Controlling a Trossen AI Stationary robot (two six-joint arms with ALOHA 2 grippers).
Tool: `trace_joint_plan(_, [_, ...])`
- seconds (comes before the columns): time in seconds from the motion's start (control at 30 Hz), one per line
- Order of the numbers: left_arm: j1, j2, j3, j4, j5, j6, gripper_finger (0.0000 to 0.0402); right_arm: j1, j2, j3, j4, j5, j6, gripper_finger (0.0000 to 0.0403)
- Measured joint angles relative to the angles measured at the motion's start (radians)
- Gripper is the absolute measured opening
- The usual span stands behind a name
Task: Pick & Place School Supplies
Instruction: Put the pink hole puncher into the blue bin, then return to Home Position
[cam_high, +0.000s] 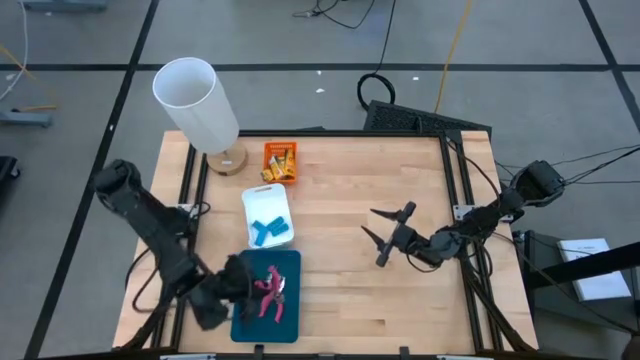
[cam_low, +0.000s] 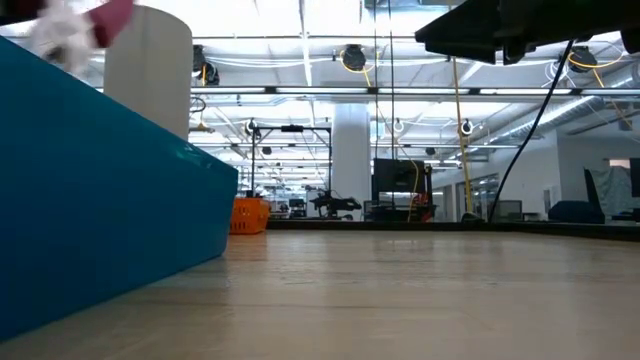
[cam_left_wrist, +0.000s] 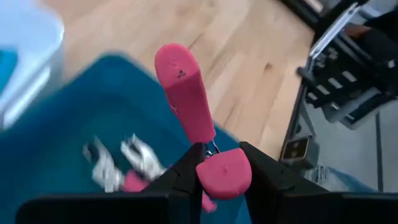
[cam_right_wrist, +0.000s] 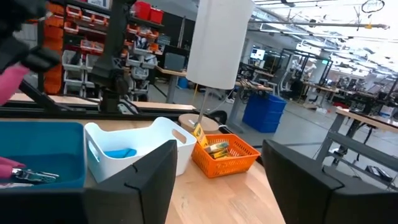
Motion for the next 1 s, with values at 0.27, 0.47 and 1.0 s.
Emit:
trace_joint_plan(0.27, [-0.045, 0.089, 0.0, -0.018, 0.049, -0.174, 0.0084, -0.007, 0.0, 0.0, 0.0, -0.003, 0.03, 0.0226])
trace_joint_plan(0.47, [0.001, 0.117, 0.0, -0.018, 0.118, -0.152, 0.0127, -0.007, 0.0, 0.0, 0.0, -0.004, 0.03, 0.0224])
trace_joint_plan(1.0, [0.082, 0.069, 0.0, -0.003, 0.14, 0.038, 0.0239, -0.007, 0.0, 0.0, -0.004, -0.004, 0.023, 0.0228])
